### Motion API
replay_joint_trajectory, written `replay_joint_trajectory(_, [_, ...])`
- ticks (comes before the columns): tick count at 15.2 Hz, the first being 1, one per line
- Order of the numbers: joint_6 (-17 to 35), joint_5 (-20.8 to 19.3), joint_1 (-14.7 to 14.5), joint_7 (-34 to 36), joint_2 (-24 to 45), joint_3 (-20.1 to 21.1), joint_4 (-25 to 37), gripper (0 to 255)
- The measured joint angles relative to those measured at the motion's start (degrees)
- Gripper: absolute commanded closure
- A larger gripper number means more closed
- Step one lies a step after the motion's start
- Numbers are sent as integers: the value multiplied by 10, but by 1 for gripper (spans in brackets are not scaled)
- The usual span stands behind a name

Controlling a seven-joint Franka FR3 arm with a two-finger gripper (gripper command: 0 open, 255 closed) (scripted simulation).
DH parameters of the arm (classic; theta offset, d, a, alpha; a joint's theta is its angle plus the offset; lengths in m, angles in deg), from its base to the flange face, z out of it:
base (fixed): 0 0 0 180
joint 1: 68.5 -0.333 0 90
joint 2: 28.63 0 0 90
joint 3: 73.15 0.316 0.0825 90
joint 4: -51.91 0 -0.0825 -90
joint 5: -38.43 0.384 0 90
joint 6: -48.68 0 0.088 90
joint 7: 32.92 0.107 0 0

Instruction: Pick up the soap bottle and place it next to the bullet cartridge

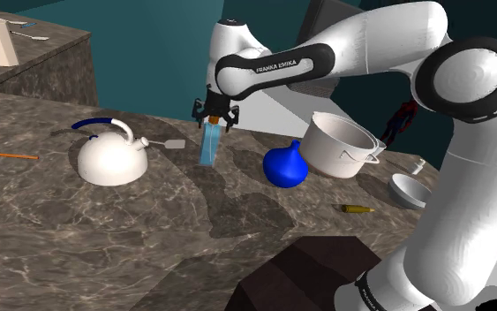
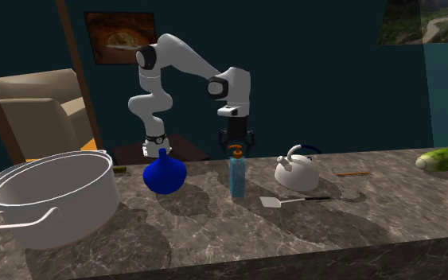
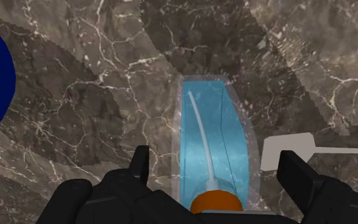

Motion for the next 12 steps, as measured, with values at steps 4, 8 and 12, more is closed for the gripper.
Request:
replay_joint_trajectory(4, [22,-11,-3,10,22,-6,-1,0])
replay_joint_trajectory(8, [35,-17,-3,13,32,-9,-5,0])
replay_joint_trajectory(12, [36,-17,-3,14,33,-9,-4,0])
